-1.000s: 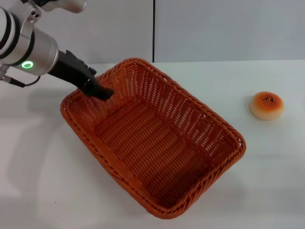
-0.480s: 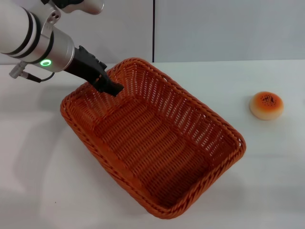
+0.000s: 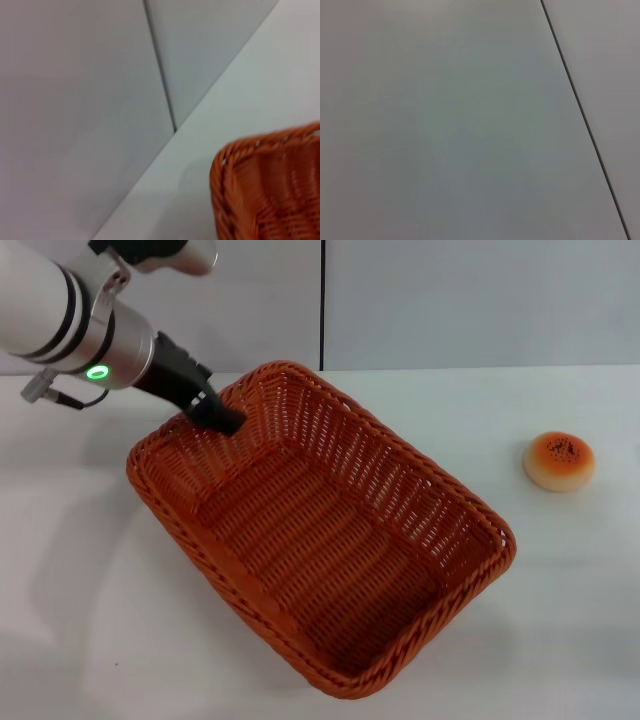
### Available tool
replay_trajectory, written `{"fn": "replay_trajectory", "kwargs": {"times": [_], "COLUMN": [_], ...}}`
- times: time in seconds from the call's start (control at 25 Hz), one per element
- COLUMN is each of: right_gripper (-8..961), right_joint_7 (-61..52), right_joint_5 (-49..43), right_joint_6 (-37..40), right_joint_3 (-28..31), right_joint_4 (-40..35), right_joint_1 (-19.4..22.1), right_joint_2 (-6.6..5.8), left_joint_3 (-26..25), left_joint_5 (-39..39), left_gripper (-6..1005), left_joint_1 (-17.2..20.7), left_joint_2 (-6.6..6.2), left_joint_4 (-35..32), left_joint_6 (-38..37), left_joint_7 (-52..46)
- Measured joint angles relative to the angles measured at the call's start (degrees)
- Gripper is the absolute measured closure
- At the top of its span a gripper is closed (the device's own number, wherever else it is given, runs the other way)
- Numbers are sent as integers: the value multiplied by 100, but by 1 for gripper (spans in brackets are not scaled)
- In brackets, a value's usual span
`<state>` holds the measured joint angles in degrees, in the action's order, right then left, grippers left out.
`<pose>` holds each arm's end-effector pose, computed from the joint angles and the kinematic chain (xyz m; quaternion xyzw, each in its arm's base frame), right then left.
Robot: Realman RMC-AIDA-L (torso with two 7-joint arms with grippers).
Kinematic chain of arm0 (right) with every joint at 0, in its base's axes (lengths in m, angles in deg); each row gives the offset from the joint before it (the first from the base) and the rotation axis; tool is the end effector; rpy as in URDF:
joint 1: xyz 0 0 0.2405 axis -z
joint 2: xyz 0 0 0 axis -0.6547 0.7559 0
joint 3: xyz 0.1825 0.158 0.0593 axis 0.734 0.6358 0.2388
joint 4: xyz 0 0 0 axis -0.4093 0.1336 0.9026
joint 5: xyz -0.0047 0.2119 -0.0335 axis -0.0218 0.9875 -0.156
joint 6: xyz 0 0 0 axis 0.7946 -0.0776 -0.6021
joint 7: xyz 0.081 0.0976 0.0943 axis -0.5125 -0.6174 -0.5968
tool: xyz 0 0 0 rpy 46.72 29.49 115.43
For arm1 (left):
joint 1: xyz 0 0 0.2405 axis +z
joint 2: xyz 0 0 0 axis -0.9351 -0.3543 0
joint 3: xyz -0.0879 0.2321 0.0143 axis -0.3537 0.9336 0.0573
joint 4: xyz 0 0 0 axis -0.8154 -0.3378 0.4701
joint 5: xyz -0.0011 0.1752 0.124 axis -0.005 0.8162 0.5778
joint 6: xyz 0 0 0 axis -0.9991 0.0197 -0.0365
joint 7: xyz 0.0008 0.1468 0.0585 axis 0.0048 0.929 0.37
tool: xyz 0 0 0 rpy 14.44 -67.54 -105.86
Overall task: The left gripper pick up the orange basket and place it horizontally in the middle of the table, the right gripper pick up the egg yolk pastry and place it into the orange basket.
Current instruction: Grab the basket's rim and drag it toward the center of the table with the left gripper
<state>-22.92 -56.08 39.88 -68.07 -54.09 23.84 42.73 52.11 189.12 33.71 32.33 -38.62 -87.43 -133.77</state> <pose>0.3263 0.2623 0.0402 -0.6191 0.1815 0.4800 0.5945 -0.1683 0.3994 -0.0039 -0.9307 -0.2055 0.1418 0.2673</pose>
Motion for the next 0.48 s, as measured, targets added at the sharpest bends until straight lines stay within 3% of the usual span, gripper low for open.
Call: {"fn": "replay_trajectory", "kwargs": {"times": [0.48], "right_gripper": [538], "right_joint_7": [0], "right_joint_5": [0], "right_joint_6": [-63], "right_joint_3": [36], "right_joint_4": [-47], "right_joint_1": [-112], "right_joint_2": [0], "left_joint_3": [7], "left_joint_5": [295], "left_gripper": [289], "left_joint_1": [-49], "left_joint_2": [-15], "left_joint_4": [255], "left_joint_6": [-156], "left_joint_7": [24]}}
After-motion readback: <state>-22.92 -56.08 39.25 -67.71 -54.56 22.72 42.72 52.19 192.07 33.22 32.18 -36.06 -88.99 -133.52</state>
